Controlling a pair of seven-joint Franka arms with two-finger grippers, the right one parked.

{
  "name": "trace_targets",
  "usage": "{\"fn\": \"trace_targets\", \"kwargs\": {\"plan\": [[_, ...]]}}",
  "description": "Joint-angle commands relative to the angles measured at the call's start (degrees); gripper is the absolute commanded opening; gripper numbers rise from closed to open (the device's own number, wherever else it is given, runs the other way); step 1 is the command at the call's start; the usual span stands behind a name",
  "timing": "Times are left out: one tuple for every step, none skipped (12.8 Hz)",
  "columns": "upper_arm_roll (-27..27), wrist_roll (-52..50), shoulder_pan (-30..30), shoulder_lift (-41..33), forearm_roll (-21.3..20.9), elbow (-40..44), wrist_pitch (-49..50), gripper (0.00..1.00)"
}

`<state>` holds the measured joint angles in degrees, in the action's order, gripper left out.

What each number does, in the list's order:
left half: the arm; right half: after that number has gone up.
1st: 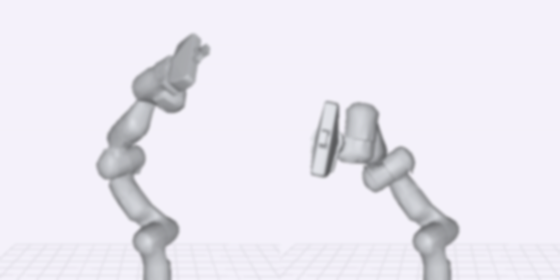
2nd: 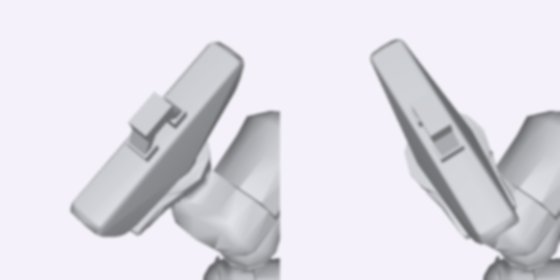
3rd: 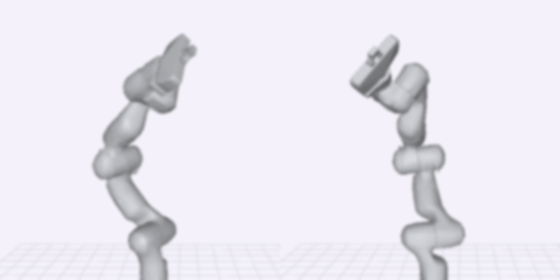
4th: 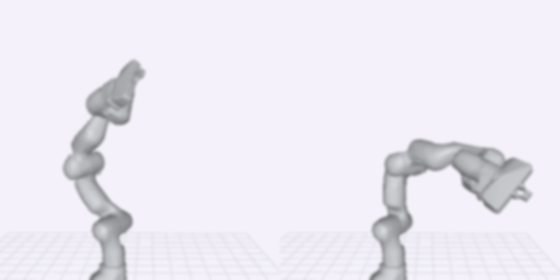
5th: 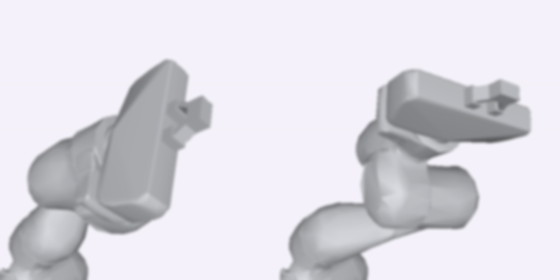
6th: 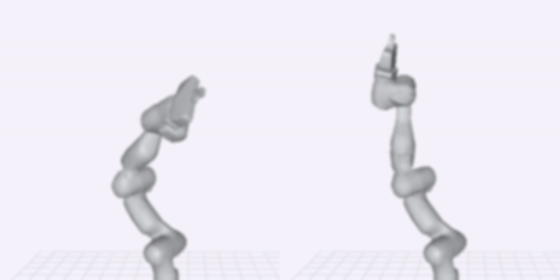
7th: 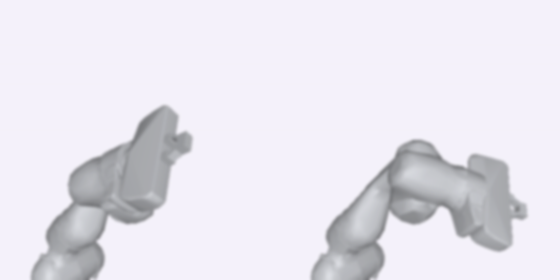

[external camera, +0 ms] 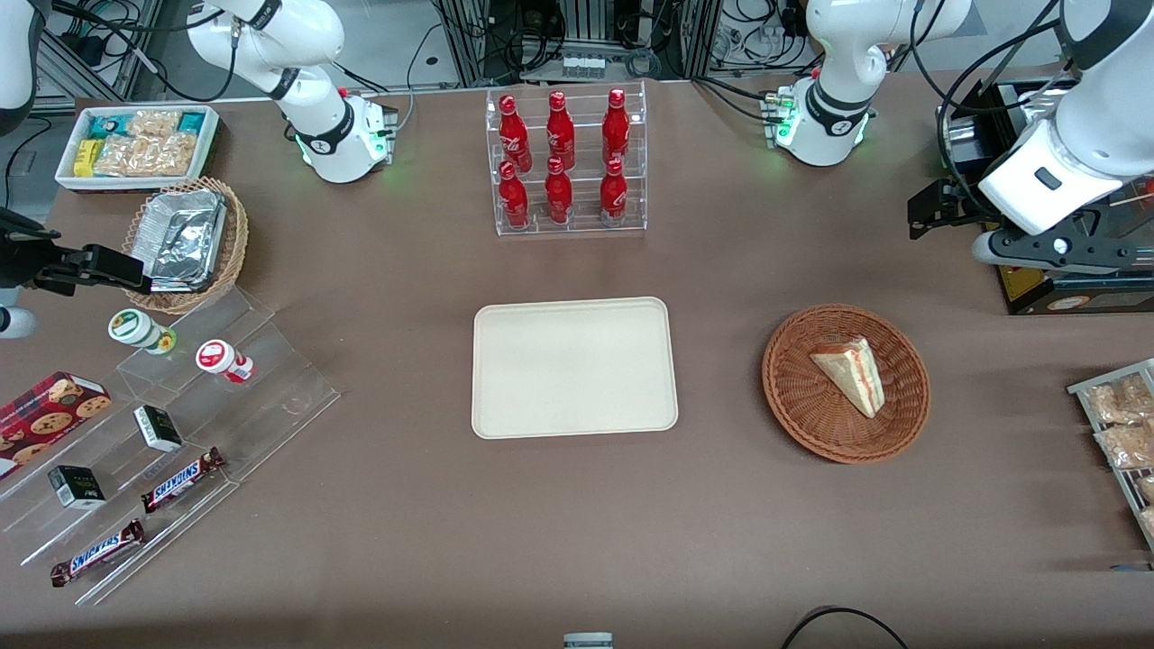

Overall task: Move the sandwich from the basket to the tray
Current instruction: 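Move the left gripper over the wicker basket toward the sandwich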

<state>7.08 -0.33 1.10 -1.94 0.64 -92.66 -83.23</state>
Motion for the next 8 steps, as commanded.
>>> {"fn": "trace_targets", "kwargs": {"plan": [[-0.22,0.15,0.22,0.19,0.43,-0.05,-1.82,1.0],[-0.22,0.15,0.22,0.36,0.42,-0.24,-2.37,1.0],[-0.22,0.15,0.22,0.62,0.24,-0.5,-2.98,1.0],[-0.22,0.15,0.13,0.97,0.33,-0.94,-4.12,1.0],[-0.31,0.15,0.13,0.98,0.42,-2.77,-5.61,1.0],[-0.31,0.15,0.13,0.71,0.42,-5.23,-7.97,1.0],[-0.31,0.15,0.13,0.54,0.42,-7.6,-9.82,1.0],[-0.31,0.15,0.13,0.62,0.33,-9.28,-11.23,1.0]]}}
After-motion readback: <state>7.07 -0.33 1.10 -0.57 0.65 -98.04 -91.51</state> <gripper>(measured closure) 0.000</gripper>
